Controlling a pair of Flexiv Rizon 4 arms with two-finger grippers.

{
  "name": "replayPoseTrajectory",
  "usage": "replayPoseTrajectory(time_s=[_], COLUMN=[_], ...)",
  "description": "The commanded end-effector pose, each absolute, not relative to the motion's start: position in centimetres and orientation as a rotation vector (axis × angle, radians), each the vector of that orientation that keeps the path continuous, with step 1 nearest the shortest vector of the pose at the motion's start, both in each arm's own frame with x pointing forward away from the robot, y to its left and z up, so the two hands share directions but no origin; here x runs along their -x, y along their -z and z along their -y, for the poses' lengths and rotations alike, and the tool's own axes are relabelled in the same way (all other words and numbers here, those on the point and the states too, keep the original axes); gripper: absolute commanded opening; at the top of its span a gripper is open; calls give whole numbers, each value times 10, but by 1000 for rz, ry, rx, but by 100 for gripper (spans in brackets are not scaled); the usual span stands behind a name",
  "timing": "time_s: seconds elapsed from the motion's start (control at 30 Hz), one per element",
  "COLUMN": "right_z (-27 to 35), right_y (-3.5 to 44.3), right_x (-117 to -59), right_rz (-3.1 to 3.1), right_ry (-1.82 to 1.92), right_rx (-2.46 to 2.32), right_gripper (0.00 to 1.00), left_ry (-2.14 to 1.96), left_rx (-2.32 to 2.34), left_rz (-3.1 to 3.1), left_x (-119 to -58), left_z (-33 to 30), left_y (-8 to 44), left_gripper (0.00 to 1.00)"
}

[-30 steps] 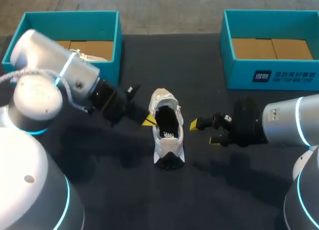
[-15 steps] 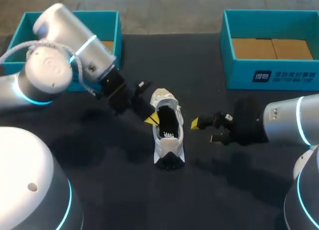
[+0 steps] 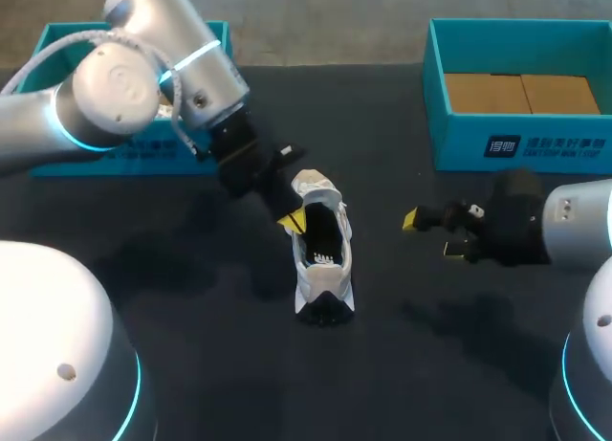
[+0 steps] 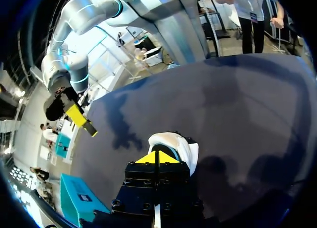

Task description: Take the shoe out of the shoebox, open the shoe tongue, remove and reinsert the insole, then place the shoe into the shoebox

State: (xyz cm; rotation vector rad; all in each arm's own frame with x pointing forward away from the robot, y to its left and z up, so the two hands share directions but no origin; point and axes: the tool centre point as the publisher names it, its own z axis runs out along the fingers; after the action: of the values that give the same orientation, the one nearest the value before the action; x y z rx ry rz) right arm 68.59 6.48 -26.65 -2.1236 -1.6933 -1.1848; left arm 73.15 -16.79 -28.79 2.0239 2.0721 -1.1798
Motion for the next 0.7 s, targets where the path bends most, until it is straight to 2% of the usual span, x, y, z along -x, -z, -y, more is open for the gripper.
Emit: replayPoseTrajectory(time_s=[0.03, 0.3, 0.7], right_z=[-35, -23, -22], right_y=[235, 218, 217], right_x=[-666, -664, -665], right_rz=[1717, 1763, 1764], right_ry=[1168, 1159, 1159], right_rx=[2104, 2065, 2068], right_gripper=[100, 100, 100], left_ry=[1115, 1109, 967], left_rx=[-2140, -2179, -2301], left_rz=[-2100, -2087, -2063], left_x=[-738, -737, -735], left_z=[174, 178, 180], left_y=[287, 286, 295], left_gripper=[0, 0, 0])
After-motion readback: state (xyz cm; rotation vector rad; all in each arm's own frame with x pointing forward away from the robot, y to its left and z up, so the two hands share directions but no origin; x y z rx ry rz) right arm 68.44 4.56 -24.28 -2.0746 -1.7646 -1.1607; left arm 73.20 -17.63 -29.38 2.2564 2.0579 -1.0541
